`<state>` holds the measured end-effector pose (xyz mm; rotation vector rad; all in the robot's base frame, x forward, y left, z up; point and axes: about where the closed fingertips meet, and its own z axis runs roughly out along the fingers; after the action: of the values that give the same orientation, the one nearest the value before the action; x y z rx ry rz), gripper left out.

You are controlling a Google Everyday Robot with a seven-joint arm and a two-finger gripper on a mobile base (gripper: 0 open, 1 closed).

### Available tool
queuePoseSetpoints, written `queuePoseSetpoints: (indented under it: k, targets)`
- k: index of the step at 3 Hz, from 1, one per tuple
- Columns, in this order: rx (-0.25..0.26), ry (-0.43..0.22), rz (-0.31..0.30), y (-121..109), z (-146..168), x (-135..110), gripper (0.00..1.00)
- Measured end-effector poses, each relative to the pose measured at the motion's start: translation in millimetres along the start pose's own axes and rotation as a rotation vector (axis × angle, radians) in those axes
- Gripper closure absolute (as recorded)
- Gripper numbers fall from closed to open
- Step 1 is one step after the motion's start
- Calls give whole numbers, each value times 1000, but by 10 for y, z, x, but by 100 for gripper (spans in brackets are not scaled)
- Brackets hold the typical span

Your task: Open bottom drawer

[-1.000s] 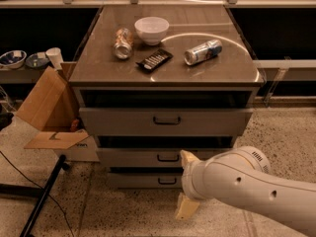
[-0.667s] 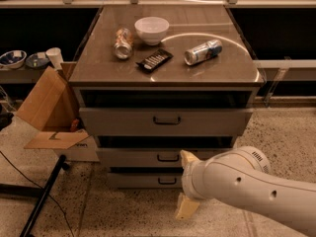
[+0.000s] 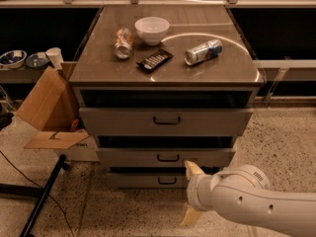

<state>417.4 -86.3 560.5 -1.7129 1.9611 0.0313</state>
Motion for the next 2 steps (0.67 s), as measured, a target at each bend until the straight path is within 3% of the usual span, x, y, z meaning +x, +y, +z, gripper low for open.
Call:
queuePoseSetpoints:
  k: [2]
  targets:
    - [60, -100, 49, -51, 702, 673, 0]
